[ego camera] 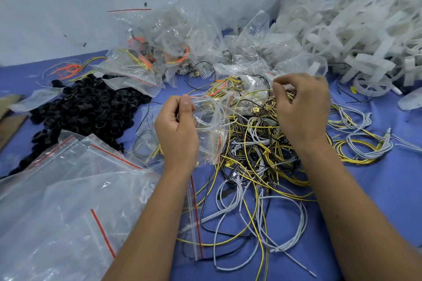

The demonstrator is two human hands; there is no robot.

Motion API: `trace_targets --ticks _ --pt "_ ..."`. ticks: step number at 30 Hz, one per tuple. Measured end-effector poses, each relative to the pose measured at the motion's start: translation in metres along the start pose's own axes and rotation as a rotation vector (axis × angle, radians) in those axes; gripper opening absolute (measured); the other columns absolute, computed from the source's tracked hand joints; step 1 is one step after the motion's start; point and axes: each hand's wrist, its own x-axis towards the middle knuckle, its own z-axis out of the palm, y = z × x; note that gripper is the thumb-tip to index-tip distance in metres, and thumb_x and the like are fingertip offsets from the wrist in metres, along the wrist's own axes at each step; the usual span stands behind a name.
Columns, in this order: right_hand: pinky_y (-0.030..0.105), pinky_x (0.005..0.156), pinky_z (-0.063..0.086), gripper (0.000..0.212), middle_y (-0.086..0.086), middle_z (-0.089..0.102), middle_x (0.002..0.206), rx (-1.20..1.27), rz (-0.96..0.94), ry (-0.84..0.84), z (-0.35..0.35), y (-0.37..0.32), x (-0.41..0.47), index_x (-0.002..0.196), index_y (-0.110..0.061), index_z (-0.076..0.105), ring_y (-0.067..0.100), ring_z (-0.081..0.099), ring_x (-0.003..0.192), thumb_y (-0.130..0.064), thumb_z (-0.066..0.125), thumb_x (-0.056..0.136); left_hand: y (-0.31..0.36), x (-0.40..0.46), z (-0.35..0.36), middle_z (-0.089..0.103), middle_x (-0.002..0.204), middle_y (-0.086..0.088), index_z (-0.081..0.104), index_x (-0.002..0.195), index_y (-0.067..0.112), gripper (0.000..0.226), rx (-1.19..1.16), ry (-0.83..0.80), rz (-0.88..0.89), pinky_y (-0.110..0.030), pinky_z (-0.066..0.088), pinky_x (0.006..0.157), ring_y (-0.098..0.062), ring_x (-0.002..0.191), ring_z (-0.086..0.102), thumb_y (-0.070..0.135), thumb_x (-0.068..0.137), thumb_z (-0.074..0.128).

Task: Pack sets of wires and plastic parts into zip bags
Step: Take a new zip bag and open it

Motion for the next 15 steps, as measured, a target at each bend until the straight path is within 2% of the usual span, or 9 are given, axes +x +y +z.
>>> trace_targets --ticks 2,4,6,8,10,13,15 --pt "0.032 0.085 0.039 0.023 0.003 0.073 0.100 0.188 -0.160 -0.015 0.001 -0.012 -0.002 0.105 -0.013 0.078 0.026 0.058 0.099 -0.029 0.062 0.101 0.003 -0.003 0.001 0.045 0.061 0.009 0.056 0.077 0.010 0.034 0.044 -0.053 0.070 -0.030 0.032 0.054 -0.011 0.057 0.037 0.028 0.106 0.050" --pt "0.035 0.086 0.045 0.025 0.002 0.072 0.100 0.382 -0.285 -0.158 0.005 -0.026 -0.009 0.107 -0.012 0.079 0.023 0.062 0.099 -0.029 0.062 0.102 0.007 -0.006 0.002 0.046 0.063 0.004 0.056 0.079 0.007 0.035 0.069 -0.095 0.112 -0.028 0.032 0.055 -0.011 0.059 0.039 0.028 0.107 0.051" --pt "0.034 0.088 0.050 0.028 0.000 0.072 0.102 0.442 -0.333 -0.307 0.011 -0.036 -0.015 0.114 -0.012 0.078 0.018 0.064 0.099 -0.032 0.064 0.100 0.011 -0.009 0.002 0.047 0.063 -0.002 0.056 0.080 0.007 0.034 0.077 -0.120 0.144 -0.028 0.033 0.055 -0.014 0.059 0.040 0.027 0.108 0.051" --pt "0.035 0.080 0.054 0.026 -0.003 0.073 0.094 0.502 -0.315 -0.413 0.015 -0.037 -0.017 0.114 -0.012 0.077 0.014 0.066 0.087 -0.029 0.067 0.098 0.012 -0.010 0.001 0.048 0.063 -0.008 0.055 0.079 0.007 0.034 0.087 -0.121 0.177 -0.030 0.034 0.054 -0.022 0.058 0.041 0.026 0.108 0.051" --pt "0.043 0.071 0.055 0.014 -0.002 0.075 0.084 0.636 -0.237 -0.465 0.017 -0.035 -0.017 0.105 -0.012 0.079 0.022 0.068 0.075 -0.020 0.071 0.097 0.014 -0.009 0.001 0.047 0.063 -0.011 0.053 0.078 0.006 0.036 0.118 -0.108 0.215 -0.036 0.035 0.055 -0.027 0.059 0.042 0.026 0.108 0.051" --pt "0.055 0.067 0.055 0.008 0.002 0.076 0.077 0.783 -0.146 -0.488 0.016 -0.032 -0.017 0.095 -0.011 0.079 0.036 0.069 0.071 -0.016 0.073 0.093 0.015 -0.009 0.003 0.047 0.062 -0.010 0.053 0.078 0.004 0.036 0.186 -0.084 0.272 -0.041 0.036 0.055 -0.025 0.058 0.043 0.025 0.108 0.052" --pt "0.051 0.064 0.057 0.008 0.003 0.077 0.075 0.842 -0.102 -0.513 0.015 -0.035 -0.018 0.094 -0.012 0.080 0.033 0.070 0.068 -0.017 0.074 0.092 0.015 -0.011 0.003 0.048 0.062 -0.009 0.054 0.079 0.004 0.035 0.196 -0.072 0.276 -0.042 0.036 0.055 -0.025 0.058 0.044 0.025 0.108 0.052"
